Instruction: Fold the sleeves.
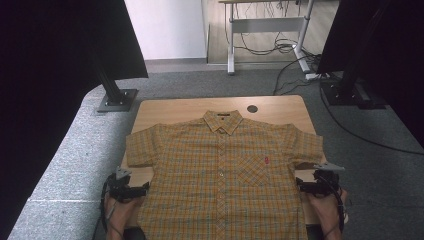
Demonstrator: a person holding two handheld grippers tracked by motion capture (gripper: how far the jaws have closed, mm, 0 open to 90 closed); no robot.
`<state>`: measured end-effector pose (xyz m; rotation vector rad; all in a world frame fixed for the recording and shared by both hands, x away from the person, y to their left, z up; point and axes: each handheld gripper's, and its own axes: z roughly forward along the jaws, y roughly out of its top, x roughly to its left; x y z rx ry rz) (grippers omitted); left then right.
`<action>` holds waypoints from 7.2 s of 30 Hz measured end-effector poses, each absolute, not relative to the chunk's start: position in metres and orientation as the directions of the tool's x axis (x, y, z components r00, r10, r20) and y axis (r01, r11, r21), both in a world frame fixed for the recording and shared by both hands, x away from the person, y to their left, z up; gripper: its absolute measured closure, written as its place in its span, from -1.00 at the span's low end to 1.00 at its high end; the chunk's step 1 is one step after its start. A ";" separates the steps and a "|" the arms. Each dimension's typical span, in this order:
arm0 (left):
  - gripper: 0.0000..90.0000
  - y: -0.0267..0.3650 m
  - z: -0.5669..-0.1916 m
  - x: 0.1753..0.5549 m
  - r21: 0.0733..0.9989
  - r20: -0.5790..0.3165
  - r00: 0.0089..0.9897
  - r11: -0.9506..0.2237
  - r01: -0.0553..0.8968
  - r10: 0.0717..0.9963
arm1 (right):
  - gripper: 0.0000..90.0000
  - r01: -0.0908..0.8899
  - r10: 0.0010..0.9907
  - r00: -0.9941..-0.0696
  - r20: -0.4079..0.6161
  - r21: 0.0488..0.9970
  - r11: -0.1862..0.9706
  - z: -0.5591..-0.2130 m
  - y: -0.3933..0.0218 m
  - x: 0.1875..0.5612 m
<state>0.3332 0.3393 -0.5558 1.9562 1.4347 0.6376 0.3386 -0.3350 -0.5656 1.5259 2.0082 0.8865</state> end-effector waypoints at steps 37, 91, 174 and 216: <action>-0.84 0.341 -0.550 0.334 0.753 -0.031 0.278 -0.161 0.638 0.960 | -0.94 0.661 0.961 -0.274 0.022 0.730 0.172 -0.566 -0.336 0.339; -0.70 0.348 -0.530 0.433 0.773 -0.056 0.241 -0.111 0.625 0.969 | -0.94 0.659 0.960 -0.280 0.020 0.731 0.177 -0.566 -0.336 0.339; 0.93 0.271 -0.497 0.441 0.858 -0.039 0.372 -0.160 0.489 0.927 | -0.94 0.657 0.957 -0.289 0.019 0.731 0.184 -0.566 -0.336 0.339; 0.04 0.212 -0.503 0.441 0.823 -0.046 0.476 -0.236 0.516 0.878 | -0.95 0.657 0.956 -0.293 0.018 0.731 0.187 -0.566 -0.336 0.339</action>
